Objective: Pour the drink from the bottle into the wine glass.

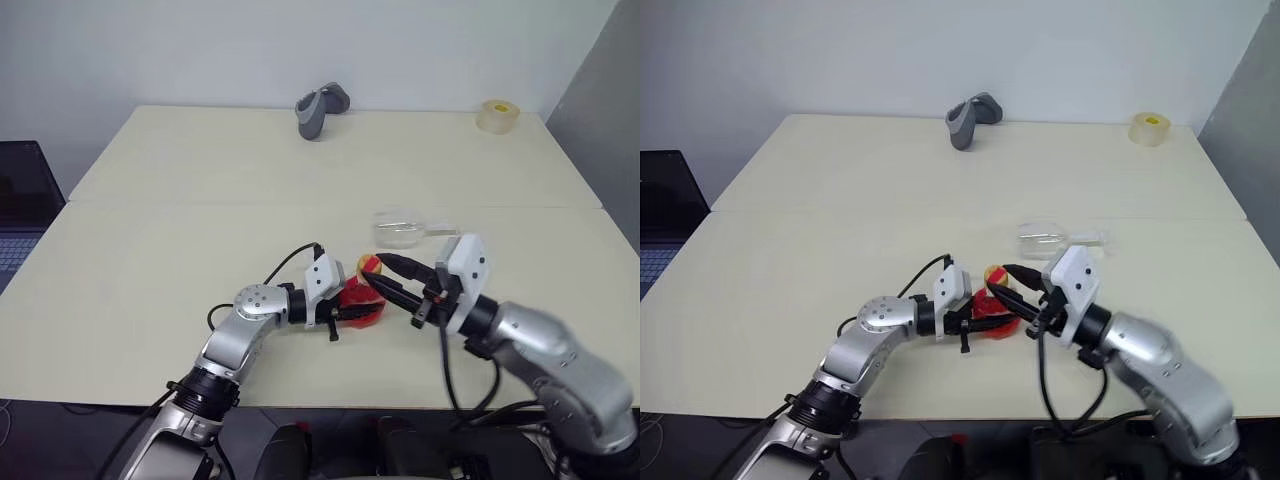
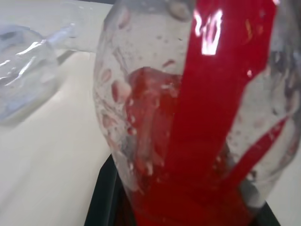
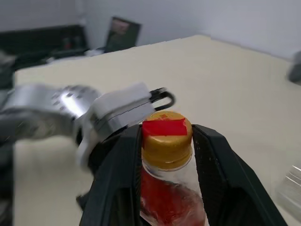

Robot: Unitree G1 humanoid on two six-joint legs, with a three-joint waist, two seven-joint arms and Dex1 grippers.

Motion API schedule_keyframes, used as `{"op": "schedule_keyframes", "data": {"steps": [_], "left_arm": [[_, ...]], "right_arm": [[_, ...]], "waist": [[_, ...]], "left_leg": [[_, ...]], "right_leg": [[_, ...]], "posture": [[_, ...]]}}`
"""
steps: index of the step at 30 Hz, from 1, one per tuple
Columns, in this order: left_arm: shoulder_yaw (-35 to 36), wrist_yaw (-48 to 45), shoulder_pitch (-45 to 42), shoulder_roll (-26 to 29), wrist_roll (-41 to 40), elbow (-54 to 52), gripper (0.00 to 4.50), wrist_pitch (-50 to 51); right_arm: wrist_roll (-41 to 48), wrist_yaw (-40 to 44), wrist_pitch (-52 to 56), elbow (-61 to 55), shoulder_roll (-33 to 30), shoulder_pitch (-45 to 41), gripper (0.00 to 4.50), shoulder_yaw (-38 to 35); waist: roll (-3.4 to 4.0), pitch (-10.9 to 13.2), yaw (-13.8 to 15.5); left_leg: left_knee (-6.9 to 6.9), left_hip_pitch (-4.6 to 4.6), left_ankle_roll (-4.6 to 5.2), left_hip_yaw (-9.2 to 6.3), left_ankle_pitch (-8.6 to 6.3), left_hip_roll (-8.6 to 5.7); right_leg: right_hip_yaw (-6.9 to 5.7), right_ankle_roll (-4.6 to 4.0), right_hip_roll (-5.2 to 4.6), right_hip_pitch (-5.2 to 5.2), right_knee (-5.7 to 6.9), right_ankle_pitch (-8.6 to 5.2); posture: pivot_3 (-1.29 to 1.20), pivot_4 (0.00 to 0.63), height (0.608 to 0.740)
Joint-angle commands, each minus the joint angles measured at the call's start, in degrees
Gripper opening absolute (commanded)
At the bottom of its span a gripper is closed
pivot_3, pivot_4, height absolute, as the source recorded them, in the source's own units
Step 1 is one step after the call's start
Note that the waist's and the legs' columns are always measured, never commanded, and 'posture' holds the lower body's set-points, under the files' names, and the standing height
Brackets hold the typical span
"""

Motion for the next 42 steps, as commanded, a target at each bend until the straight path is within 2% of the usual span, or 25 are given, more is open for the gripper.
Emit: {"op": "schedule_keyframes", "data": {"steps": [1,4,7,8,12,15,18,22,32,42], "left_arm": [[-1.5,-4.9,0.0,2.2,0.1,-0.1,1.03,-0.5],[-0.6,-3.1,-1.0,1.2,0.6,1.5,1.03,-1.3],[1.1,0.6,-1.5,-0.9,0.7,2.9,1.03,-1.2],[1.6,1.7,-1.6,-1.5,0.7,3.2,1.03,-1.2],[2.8,5.7,-1.3,-3.5,1.8,4.5,1.02,-3.3],[2.7,9.0,-1.1,-5.5,3.4,5.8,1.01,-5.7],[2.9,11.7,-0.9,-7.3,4.4,6.8,1.01,-6.7],[2.2,12.1,-0.2,-7.9,5.0,6.8,1.01,-7.5],[1.7,10.9,0.3,-6.9,5.9,7.2,1.01,-8.9],[2.0,9.9,-0.4,-7.0,5.7,8.4,1.01,-9.1]], "right_arm": [[3.9,9.7,2.1,6.9,-5.1,-5.2,1.25,-2.7],[6.4,11.7,3.8,7.0,-6.5,-6.4,1.25,-2.1],[7.9,7.3,4.3,3.9,-4.0,-3.4,1.25,-2.9],[8.5,5.5,4.5,2.8,-2.9,-2.3,1.98,-3.4],[7.7,-2.6,4.0,-3.2,1.1,2.4,3.35,-4.8],[2.2,-11.8,1.6,-6.8,6.6,3.9,4.36,-4.0],[-3.4,-18.4,-0.2,-9.0,11.5,4.6,4.37,-0.5],[-11.0,-22.9,-3.0,-7.2,14.7,4.5,4.37,3.0],[-19.1,-21.0,-7.9,-4.1,14.0,4.4,4.37,5.8],[-21.7,-19.0,-9.0,-4.9,12.8,5.4,4.37,5.8]], "waist": [[0.00,0.0,0.1],[0.00,0.0,0.3],[-0.01,0.0,0.5],[-0.02,0.0,0.6],[-0.04,0.0,0.8],[-0.01,0.0,0.6],[0.02,0.0,0.5],[0.02,0.0,0.5],[0.03,0.0,0.4],[0.05,0.0,0.4]], "left_leg": [[-0.02,0.00,0.01,-0.01,0.00,0.02],[-0.02,-0.07,0.02,-0.07,-0.01,0.04],[0.00,-0.15,0.03,-0.06,-0.02,0.01],[0.02,-0.17,0.04,-0.06,-0.02,-0.02],[0.13,-0.20,0.03,-0.03,-0.02,-0.08],[0.11,-0.14,0.05,-0.04,0.00,-0.06],[0.09,-0.13,0.05,-0.06,0.02,-0.05],[0.09,-0.14,0.04,-0.02,0.02,-0.07],[0.06,-0.11,0.04,-0.01,0.02,-0.06],[0.06,-0.11,0.04,-0.02,0.02,-0.06]], "right_leg": [[-0.02,-0.06,0.03,0.02,-0.03,0.03],[-0.08,-0.16,0.02,0.01,-0.08,0.03],[-0.05,-0.14,-0.03,0.01,-0.15,0.02],[-0.05,-0.12,-0.09,0.01,-0.15,0.01],[0.02,0.00,-0.16,0.00,-0.12,0.07],[0.03,0.22,-0.14,0.00,-0.07,-0.02],[0.01,0.26,-0.13,0.00,-0.06,-0.04],[0.05,0.13,-0.14,-0.01,-0.08,0.03],[0.05,0.11,-0.12,-0.01,-0.08,0.04],[0.03,0.09,-0.12,0.00,-0.08,0.05]], "posture": [[0.00,0.150,0.740],[0.00,0.150,0.740],[0.00,0.150,0.740],[0.00,0.150,0.740],[0.00,0.150,0.740],[0.00,0.150,0.740],[0.00,0.150,0.740],[0.00,0.150,0.740],[0.00,0.150,0.740],[0.00,0.150,0.740]]}}
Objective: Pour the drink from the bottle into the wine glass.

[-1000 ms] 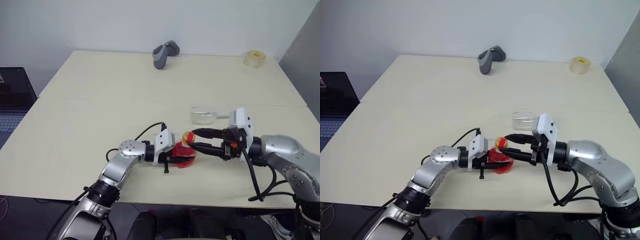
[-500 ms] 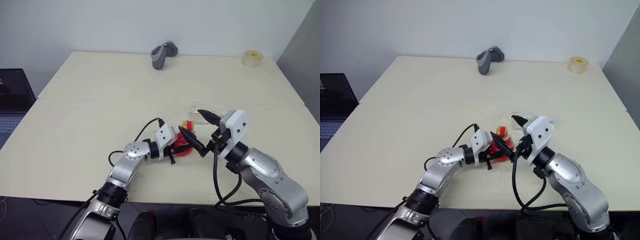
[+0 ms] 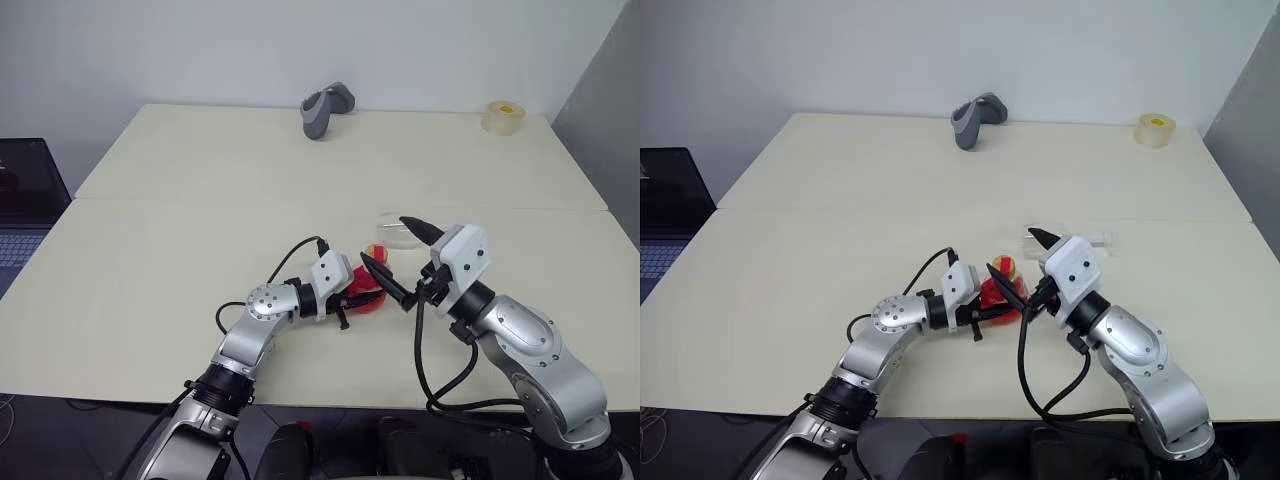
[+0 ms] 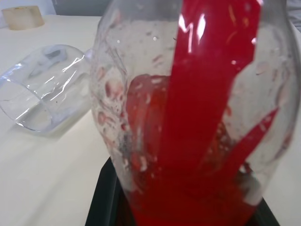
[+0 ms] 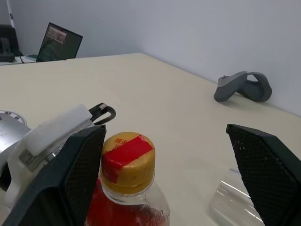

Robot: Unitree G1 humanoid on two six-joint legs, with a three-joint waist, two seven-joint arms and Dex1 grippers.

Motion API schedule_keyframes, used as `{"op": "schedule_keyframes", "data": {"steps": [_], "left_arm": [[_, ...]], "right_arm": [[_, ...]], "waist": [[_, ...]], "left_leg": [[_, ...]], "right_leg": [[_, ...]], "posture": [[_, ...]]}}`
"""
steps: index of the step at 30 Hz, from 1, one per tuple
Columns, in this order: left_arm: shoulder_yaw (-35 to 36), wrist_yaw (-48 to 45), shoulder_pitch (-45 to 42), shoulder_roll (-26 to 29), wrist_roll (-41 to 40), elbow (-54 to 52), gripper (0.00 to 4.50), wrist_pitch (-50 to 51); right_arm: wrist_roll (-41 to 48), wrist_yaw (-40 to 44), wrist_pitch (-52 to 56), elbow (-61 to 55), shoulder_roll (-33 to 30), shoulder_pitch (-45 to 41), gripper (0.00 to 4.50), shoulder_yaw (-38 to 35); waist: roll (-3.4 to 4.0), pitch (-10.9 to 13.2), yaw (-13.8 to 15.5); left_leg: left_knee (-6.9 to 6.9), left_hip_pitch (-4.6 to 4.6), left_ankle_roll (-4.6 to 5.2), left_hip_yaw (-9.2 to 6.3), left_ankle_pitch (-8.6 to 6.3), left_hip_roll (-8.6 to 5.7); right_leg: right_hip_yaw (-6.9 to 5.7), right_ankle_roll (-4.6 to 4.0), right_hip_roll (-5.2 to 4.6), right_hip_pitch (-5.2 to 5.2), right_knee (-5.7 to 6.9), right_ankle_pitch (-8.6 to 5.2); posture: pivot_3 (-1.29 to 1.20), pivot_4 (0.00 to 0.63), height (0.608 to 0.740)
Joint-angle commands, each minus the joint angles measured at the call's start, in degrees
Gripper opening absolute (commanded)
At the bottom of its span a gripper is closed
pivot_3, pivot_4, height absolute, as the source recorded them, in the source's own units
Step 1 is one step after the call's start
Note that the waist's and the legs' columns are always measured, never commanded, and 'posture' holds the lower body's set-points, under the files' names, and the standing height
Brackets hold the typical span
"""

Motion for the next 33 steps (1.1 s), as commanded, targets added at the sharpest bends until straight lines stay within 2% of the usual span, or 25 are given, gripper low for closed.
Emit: {"op": "schedule_keyframes", "data": {"steps": [1,6,12,21,26,33], "left_arm": [[0.2,-0.3,0.1,0.3,0.4,0.8,1.01,0.3],[0.1,-0.6,0.3,0.4,0.3,0.6,1.01,0.5],[0.1,-0.8,0.6,0.5,0.3,0.2,1.01,0.8],[0.4,-1.3,0.8,0.7,-0.6,-0.1,1.01,1.8],[0.4,-1.8,0.5,0.8,-0.8,0.2,1.01,1.9],[0.4,-2.0,0.3,0.9,-0.8,0.1,1.00,2.1]], "right_arm": [[-1.2,0.6,-1.4,-2.0,-0.3,0.2,4.37,0.1],[-1.9,-0.6,-0.1,-1.4,0.7,0.4,4.37,-0.8],[0.8,-1.2,1.6,-1.6,2.2,2.1,4.37,-5.3],[7.3,4.9,3.8,-5.3,-3.3,7.1,4.37,-10.5],[9.9,8.3,5.3,-7.9,-5.8,5.1,4.37,-6.8],[6.5,4.8,4.8,-4.5,-2.6,-1.1,4.37,-2.0]], "waist": [[0.00,0.0,0.0],[0.01,0.0,0.0],[0.01,0.0,0.0],[0.07,0.0,-0.2],[0.10,-0.1,-0.2],[0.10,-0.1,-0.2]], "left_leg": [[0.00,0.00,0.00,0.00,0.00,0.00],[0.00,0.00,0.00,0.01,0.00,0.00],[0.00,0.00,0.00,0.00,0.00,0.00],[-0.01,0.02,0.00,0.03,0.00,0.00],[-0.04,0.03,0.01,0.01,-0.01,0.04],[-0.02,0.02,0.01,0.02,0.00,0.02]], "right_leg": [[0.01,0.01,0.00,0.00,0.00,0.00],[0.01,0.01,0.00,0.00,0.00,0.00],[0.01,-0.01,0.00,0.00,0.00,0.00],[0.03,0.01,0.00,0.01,0.01,-0.01],[0.01,0.03,0.06,0.01,0.00,-0.03],[0.02,0.04,0.06,0.01,0.00,-0.03]], "posture": [[0.00,0.150,0.740],[0.00,0.150,0.740],[0.00,0.150,0.740],[0.00,0.150,0.740],[0.00,0.150,0.740],[0.00,0.150,0.740]]}}
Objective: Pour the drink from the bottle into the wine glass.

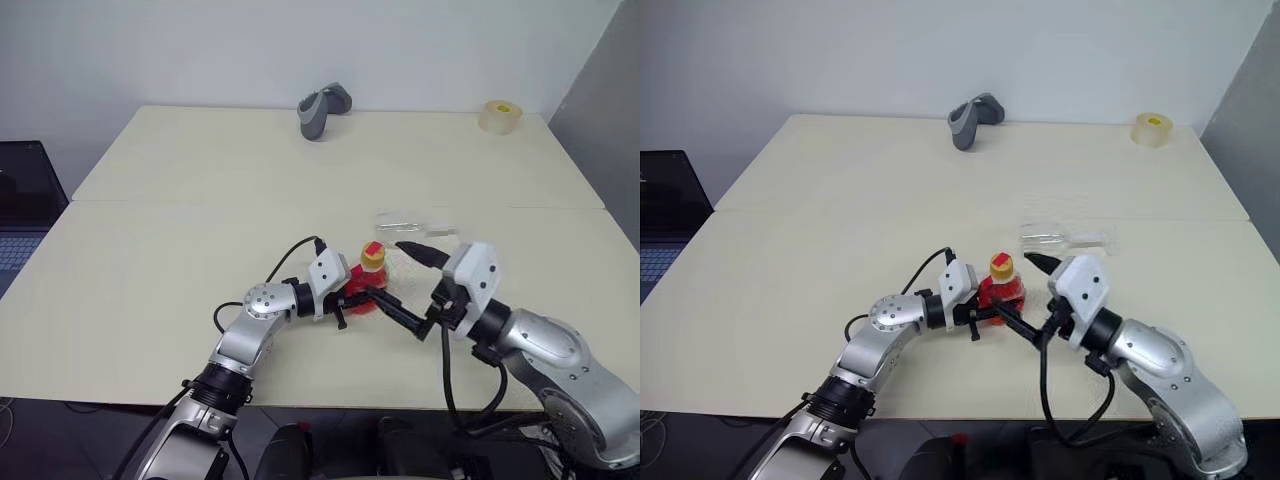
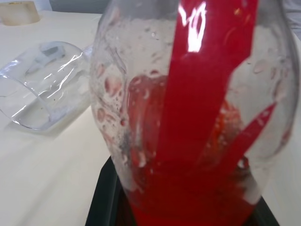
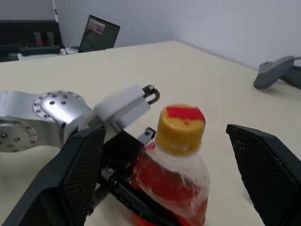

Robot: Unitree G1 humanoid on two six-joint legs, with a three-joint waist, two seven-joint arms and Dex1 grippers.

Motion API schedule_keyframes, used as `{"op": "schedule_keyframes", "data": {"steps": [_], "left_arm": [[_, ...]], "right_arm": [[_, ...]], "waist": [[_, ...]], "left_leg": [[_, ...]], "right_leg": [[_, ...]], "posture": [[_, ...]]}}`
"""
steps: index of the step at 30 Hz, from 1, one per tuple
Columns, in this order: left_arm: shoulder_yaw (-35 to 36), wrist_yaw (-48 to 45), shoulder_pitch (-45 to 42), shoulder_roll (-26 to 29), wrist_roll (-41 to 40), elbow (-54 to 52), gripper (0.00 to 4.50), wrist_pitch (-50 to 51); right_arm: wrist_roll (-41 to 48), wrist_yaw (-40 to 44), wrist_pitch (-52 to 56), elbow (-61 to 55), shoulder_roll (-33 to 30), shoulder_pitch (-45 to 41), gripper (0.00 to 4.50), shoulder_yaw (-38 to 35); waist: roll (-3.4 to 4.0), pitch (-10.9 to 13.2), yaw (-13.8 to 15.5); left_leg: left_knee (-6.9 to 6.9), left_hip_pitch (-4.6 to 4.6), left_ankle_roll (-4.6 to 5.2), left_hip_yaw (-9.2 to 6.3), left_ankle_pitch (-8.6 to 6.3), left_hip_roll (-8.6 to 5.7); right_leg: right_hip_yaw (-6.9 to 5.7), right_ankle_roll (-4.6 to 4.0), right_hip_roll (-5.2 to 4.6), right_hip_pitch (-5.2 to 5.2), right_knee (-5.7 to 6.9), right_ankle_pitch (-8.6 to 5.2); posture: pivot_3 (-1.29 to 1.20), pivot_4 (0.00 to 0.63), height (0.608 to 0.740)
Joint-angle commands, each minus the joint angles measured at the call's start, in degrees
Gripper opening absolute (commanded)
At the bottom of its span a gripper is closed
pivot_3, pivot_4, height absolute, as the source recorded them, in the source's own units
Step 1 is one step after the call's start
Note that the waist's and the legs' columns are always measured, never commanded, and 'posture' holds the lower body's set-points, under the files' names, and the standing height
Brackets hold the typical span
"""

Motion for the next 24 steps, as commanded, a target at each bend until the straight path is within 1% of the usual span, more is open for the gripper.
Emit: {"op": "schedule_keyframes", "data": {"steps": [1,4,13,15,19,21,24], "left_arm": [[-0.1,-0.7,0.5,0.5,0.3,0.0,1.00,0.7],[-0.1,-1.0,0.8,0.9,0.1,-0.6,1.00,1.0],[0.1,-1.8,0.7,1.6,0.0,-0.7,1.00,1.4],[0.1,-1.9,0.4,1.6,0.0,-0.5,1.00,1.4],[0.1,-2.2,0.4,1.7,0.0,-0.4,1.00,1.3],[0.1,-2.4,0.5,1.8,-0.1,-0.3,1.00,1.2],[-0.1,-2.4,0.3,1.7,0.0,0.0,0.99,1.0]], "right_arm": [[-2.9,-2.1,-1.6,1.7,1.6,-2.7,4.37,1.3],[-3.6,-3.6,-2.3,4.5,3.9,-3.7,4.37,0.2],[-3.9,-3.5,-2.8,4.8,2.9,-0.8,4.37,-3.5],[-0.4,-2.5,-1.7,3.2,2.4,1.3,4.37,-7.1],[6.6,0.6,1.2,0.3,0.1,4.0,4.37,-11.3],[10.2,2.5,3.1,-1.0,-1.7,4.7,4.37,-11.9],[14.7,3.4,5.8,-2.9,-3.1,4.4,4.37,-10.8]], "waist": [[0.00,0.0,0.0],[0.00,0.0,0.0],[0.00,0.0,0.0],[0.00,0.0,0.1],[0.00,0.0,0.0],[0.00,0.0,0.0],[0.01,0.0,-0.1]], "left_leg": [[0.00,0.00,0.00,-0.01,0.00,0.01],[0.00,0.00,0.00,-0.01,0.00,0.01],[0.00,0.01,0.00,-0.01,0.00,0.02],[0.00,0.00,0.00,-0.01,0.00,0.01],[0.01,-0.02,0.00,0.05,0.00,-0.01],[0.01,0.00,0.00,0.06,0.00,0.00],[-0.02,0.03,0.01,0.01,0.00,0.06]], "right_leg": [[0.00,0.00,0.00,0.00,0.00,0.00],[0.00,-0.01,0.00,0.00,0.00,0.01],[-0.01,-0.05,-0.01,0.00,0.01,0.03],[-0.01,-0.05,-0.01,0.00,0.01,0.03],[0.05,-0.08,-0.03,0.00,-0.01,0.05],[0.06,-0.07,-0.03,0.00,0.00,0.05],[0.01,-0.05,0.04,0.00,0.02,0.03]], "posture": [[0.00,0.150,0.740],[0.00,0.150,0.740],[0.00,0.150,0.740],[0.00,0.150,0.740],[0.00,0.150,0.740],[0.00,0.150,0.740],[0.00,0.150,0.740]]}}
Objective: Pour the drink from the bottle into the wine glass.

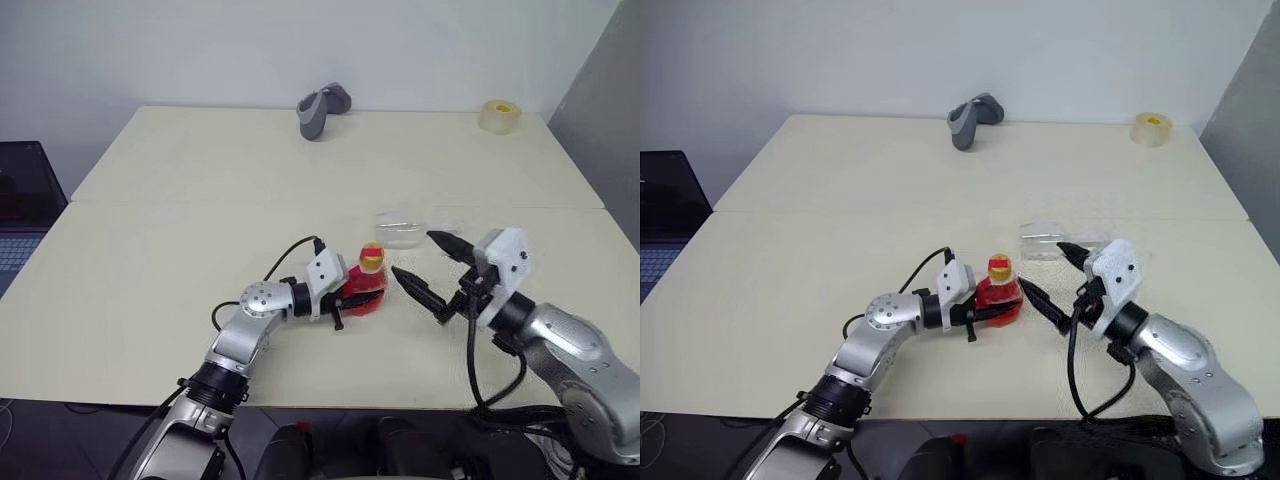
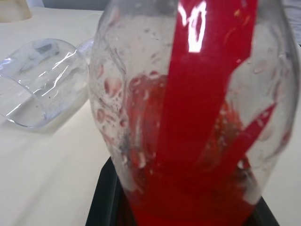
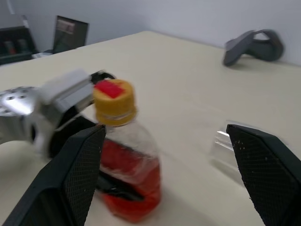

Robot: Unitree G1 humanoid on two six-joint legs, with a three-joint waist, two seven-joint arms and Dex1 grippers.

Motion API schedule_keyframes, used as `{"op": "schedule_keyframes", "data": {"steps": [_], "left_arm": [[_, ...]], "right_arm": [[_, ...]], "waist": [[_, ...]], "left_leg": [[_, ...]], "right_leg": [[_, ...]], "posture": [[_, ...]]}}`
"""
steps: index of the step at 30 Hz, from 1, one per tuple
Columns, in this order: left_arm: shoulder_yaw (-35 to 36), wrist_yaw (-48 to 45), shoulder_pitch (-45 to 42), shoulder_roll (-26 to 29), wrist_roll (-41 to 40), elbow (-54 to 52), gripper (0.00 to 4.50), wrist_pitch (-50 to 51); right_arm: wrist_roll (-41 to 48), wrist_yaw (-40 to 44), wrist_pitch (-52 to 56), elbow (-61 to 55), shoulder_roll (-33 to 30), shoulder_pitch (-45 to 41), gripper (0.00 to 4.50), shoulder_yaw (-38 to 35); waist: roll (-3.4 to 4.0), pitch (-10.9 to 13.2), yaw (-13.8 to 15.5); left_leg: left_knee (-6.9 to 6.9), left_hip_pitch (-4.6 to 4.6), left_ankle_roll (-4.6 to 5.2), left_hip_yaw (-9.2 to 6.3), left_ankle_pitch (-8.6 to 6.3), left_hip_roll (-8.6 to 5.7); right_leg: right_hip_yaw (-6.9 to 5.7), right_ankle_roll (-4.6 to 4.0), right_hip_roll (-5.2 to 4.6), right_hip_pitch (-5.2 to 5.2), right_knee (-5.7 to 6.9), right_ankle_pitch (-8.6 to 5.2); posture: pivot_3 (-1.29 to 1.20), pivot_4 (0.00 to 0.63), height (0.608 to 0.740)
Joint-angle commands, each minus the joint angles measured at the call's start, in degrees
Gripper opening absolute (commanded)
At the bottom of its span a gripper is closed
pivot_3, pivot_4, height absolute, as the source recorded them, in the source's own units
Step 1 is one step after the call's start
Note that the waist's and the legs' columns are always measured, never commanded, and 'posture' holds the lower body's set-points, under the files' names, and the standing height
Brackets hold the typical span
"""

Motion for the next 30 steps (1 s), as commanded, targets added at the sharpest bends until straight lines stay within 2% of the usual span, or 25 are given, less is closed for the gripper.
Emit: {"op": "schedule_keyframes", "data": {"steps": [1,4,8,16,19,27,30], "left_arm": [[-0.2,-0.7,0.5,0.2,0.3,0.8,0.99,0.0],[-0.2,-0.8,0.4,0.2,0.3,0.9,0.99,-0.1],[-0.2,-0.9,0.4,0.2,0.4,1.0,0.99,-0.1],[-0.2,-0.8,0.8,0.2,0.4,0.7,0.99,0.0],[-0.2,-0.8,0.8,0.2,0.5,0.8,0.99,0.0],[-0.3,-0.8,0.6,0.0,0.4,0.9,0.99,0.0],[-0.2,-0.8,0.5,-0.1,0.4,1.0,0.99,-0.1]], "right_arm": [[5.8,0.9,2.5,-4.4,-0.9,-1.0,4.37,0.6],[5.7,-1.8,3.5,-4.1,0.4,-4.0,4.37,3.4],[1.4,-4.4,2.3,-1.5,2.0,-7.8,4.37,7.2],[-2.5,-4.9,0.1,0.9,3.7,-9.1,4.37,9.4],[-3.5,-4.7,-0.3,1.0,3.7,-9.1,3.83,10.4],[-5.6,-4.2,-1.3,0.7,4.0,-8.6,1.21,12.3],[-5.0,-4.3,-1.7,0.6,5.2,-8.1,1.19,11.4]], "waist": [[0.00,0.0,0.0],[0.00,0.0,0.0],[0.00,0.0,0.1],[0.00,0.0,0.1],[0.00,0.0,0.1],[0.00,0.0,0.1],[0.00,0.0,0.1]], "left_leg": [[0.00,-0.01,0.00,-0.01,0.00,0.00],[0.01,-0.01,0.00,0.03,0.00,-0.02],[0.02,-0.02,0.00,0.01,0.00,-0.03],[0.02,-0.03,0.00,0.00,0.00,-0.03],[0.02,-0.03,0.00,0.00,0.00,-0.03],[0.02,-0.03,0.00,0.00,0.00,-0.03],[0.02,-0.03,0.00,0.00,0.00,-0.03]], "right_leg": [[-0.01,0.00,0.01,0.00,0.00,0.00],[0.03,0.02,0.01,0.00,-0.01,-0.01],[0.02,0.06,0.00,0.00,-0.02,-0.03],[0.01,0.04,-0.02,0.00,-0.03,-0.02],[0.01,0.04,-0.02,0.00,-0.03,-0.02],[0.01,0.04,-0.02,0.00,-0.03,-0.02],[0.01,0.04,-0.02,0.00,-0.03,-0.02]], "posture": [[0.00,0.150,0.740],[0.00,0.150,0.740],[0.00,0.150,0.740],[0.00,0.150,0.740],[0.00,0.150,0.740],[0.00,0.150,0.740],[0.00,0.150,0.740]]}}
